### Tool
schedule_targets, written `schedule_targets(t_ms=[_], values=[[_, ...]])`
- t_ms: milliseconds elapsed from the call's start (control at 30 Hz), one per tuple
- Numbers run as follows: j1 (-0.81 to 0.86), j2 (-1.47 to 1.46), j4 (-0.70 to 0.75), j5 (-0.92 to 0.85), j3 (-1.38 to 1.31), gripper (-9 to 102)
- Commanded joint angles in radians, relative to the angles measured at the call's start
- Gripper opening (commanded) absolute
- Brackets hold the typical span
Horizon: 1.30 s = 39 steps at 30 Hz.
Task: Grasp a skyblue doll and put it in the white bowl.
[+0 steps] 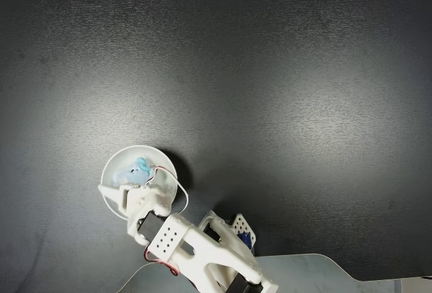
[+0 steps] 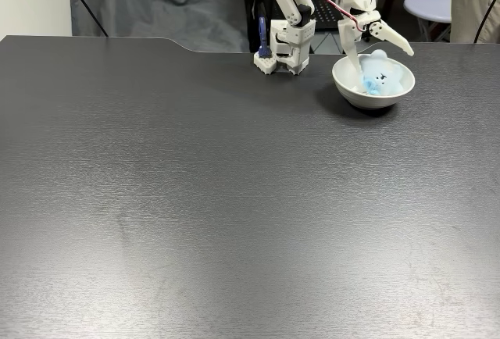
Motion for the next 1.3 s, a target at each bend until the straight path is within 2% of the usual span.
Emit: schedule_targets(t_ms=[0,100,233,433,633,700,767,900,933,1133,1267], values=[[0.290,0.015,-0.018,0.012,-0.110,52],[0.456,0.015,-0.018,0.012,-0.163,52],[0.540,0.025,-0.018,0.014,-0.178,52],[0.741,0.262,-0.003,0.130,-0.163,52],[0.796,0.408,-0.002,0.195,-0.163,51],[0.827,0.451,-0.002,0.201,-0.164,45],[0.877,0.500,0.000,0.206,-0.163,35],[0.911,0.591,-0.003,0.229,-0.138,0],[0.908,0.612,-0.003,0.235,-0.124,-4],[0.919,0.719,-0.002,0.224,0.069,13],[0.911,0.758,-0.006,0.238,0.181,16]])
